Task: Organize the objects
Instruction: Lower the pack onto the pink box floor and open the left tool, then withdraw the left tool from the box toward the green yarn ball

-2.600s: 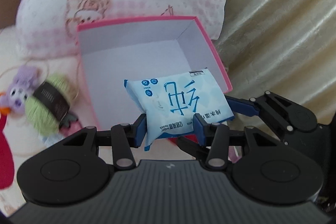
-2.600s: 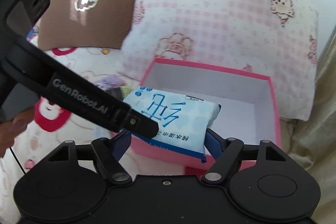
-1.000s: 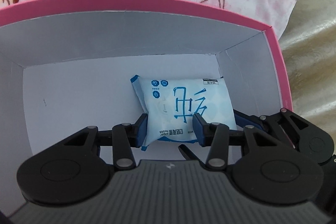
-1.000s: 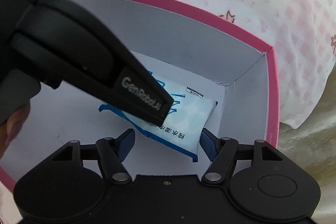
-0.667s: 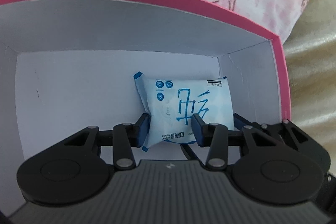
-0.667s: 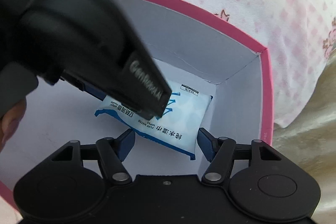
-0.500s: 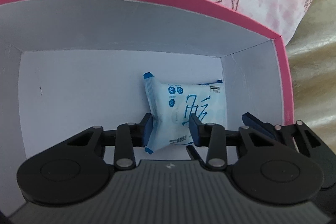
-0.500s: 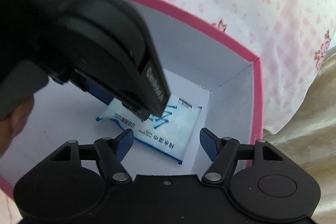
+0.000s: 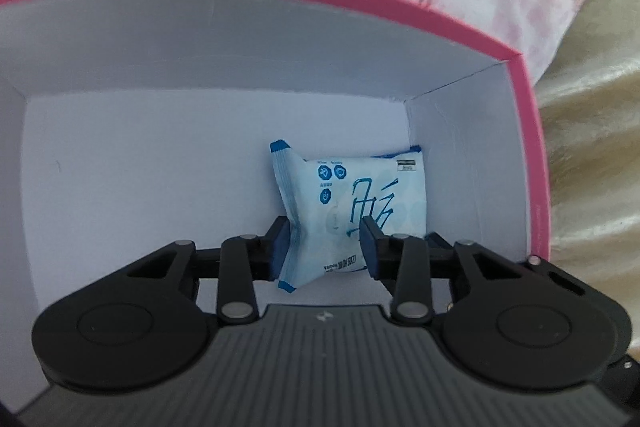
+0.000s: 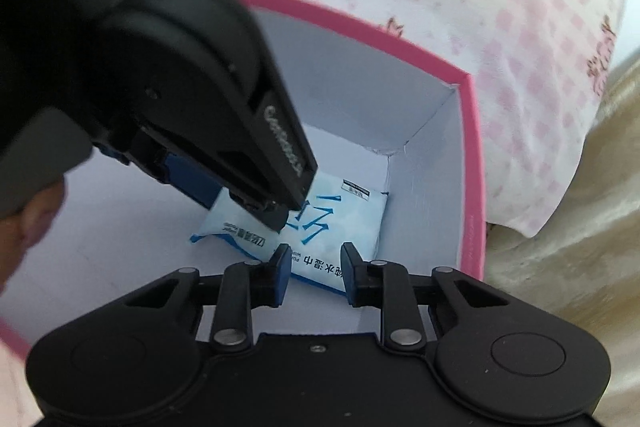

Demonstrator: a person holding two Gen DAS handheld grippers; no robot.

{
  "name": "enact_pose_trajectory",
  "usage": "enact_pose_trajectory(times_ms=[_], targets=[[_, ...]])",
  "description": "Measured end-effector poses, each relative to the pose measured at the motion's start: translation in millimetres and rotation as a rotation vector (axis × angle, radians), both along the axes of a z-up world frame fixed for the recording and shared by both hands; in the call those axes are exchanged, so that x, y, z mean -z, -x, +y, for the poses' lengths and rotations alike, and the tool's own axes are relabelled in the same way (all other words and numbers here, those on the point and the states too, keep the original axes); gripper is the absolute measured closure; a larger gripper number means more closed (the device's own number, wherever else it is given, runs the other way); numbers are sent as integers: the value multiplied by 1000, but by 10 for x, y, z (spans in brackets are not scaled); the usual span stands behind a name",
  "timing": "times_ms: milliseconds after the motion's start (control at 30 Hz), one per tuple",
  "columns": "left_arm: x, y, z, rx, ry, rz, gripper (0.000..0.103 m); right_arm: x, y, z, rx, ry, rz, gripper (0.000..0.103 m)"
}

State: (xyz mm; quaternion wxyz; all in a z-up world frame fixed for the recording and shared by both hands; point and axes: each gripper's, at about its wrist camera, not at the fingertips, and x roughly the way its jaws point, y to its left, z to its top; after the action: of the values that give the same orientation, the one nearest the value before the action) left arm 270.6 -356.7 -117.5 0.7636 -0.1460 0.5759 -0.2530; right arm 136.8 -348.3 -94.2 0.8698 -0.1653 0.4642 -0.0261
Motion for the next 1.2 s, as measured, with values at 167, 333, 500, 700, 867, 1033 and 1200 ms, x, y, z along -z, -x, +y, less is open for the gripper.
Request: enact_pose_trajectory(times_ms=[167,333,500,700,867,1033,1200], targets=[[-252,176,146,22,-15,-80,65,-264,272,-32,-1,-92,-44,69],[-586,381,355,59,-36,-142,65,-433,429,110,-23,-133,-57,67],[-904,568,795,90,-53,-176,63,-646,431,236,-29,-177,-68,64],[-1133,745,844,105,-67,-165,62,-735,516,344,-26,-198,-68,61],[-1284,945,908,120,-87,-162,60,-861,619,369,-25,-201,-79,59],[-1441,1148,1036,139,-88,-168,57,-1067,802,449,-33,-194,-89,57],[-1555,1316,1211,144,-91,-168,55,-1264,966,553,-53,-193,-108,55]])
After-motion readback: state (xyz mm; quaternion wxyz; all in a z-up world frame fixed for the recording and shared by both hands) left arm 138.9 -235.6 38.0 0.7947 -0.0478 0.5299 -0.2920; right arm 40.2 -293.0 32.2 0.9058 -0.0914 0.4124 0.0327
